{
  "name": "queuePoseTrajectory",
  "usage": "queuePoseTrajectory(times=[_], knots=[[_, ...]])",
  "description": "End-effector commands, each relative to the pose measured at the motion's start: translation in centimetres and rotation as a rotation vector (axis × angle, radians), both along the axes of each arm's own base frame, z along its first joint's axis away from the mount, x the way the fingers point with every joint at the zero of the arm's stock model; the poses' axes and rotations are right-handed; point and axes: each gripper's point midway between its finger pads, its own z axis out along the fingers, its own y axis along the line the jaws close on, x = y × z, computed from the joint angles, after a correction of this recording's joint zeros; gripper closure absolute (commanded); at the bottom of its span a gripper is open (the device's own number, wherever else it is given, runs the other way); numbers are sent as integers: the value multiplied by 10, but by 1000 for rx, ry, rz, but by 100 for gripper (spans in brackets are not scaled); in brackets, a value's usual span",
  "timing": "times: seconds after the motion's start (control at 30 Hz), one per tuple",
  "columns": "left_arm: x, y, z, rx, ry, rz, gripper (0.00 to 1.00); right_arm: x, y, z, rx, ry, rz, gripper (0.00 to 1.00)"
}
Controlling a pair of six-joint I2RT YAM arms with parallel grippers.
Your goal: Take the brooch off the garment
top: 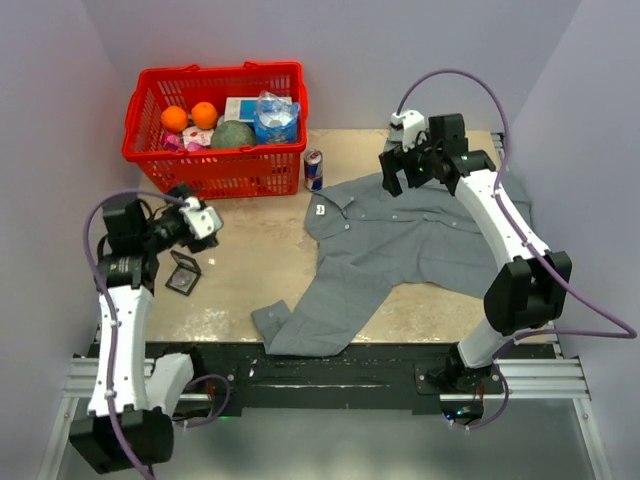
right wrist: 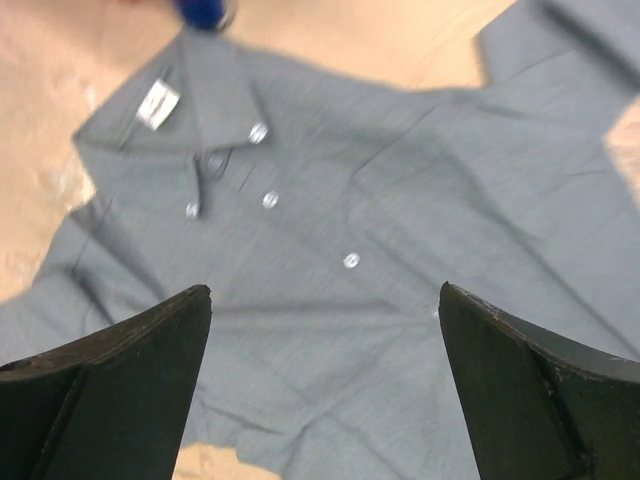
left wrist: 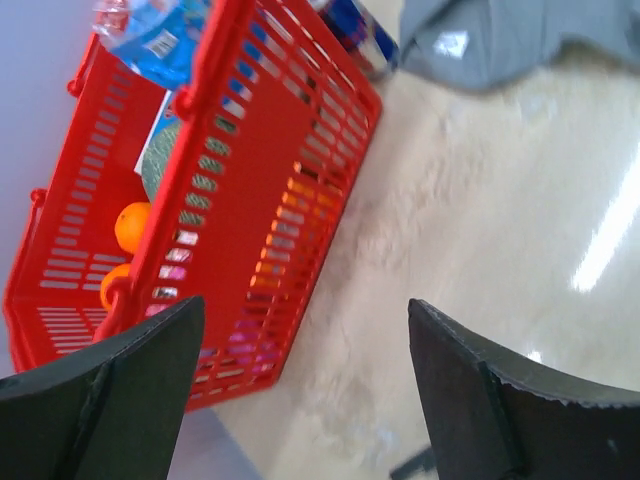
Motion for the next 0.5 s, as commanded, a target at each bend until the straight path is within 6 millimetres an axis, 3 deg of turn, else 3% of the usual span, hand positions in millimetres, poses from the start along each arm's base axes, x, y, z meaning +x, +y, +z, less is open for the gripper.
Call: queuePoseTrajectory(times=[0.0, 0.03, 0.07, 0.1, 0.13, 0.2, 0.27, 0.3, 0.33, 0.47], knots=[[69, -32, 69, -389, -23, 168, 13, 28, -16, 42, 24, -82, -214, 1], [90, -33, 58, -419, 33, 218, 9, 35, -22, 53, 38, -96, -295, 1], [99, -37, 63, -508, 71, 251, 8, 39, -26, 56, 41, -104, -334, 1], [106, -57, 87, -551, 21, 205, 8, 42, -28, 61, 47, -118, -364, 1], [117, -63, 84, -577, 42, 235, 8, 48, -33, 74, 44, -160, -400, 1], [112, -91, 95, -632, 74, 211, 7, 53, -41, 85, 24, -200, -436, 1], [107, -95, 94, -657, 76, 262, 6, 60, -52, 106, 2, -243, -498, 1], [101, -99, 99, -667, 68, 259, 5, 65, -55, 129, 23, -287, -527, 1], [102, -92, 99, -691, 65, 312, 5, 67, -58, 131, 17, -288, -546, 1], [122, -63, 105, -664, -7, 479, 2, 71, -66, 172, 47, -398, -595, 1]])
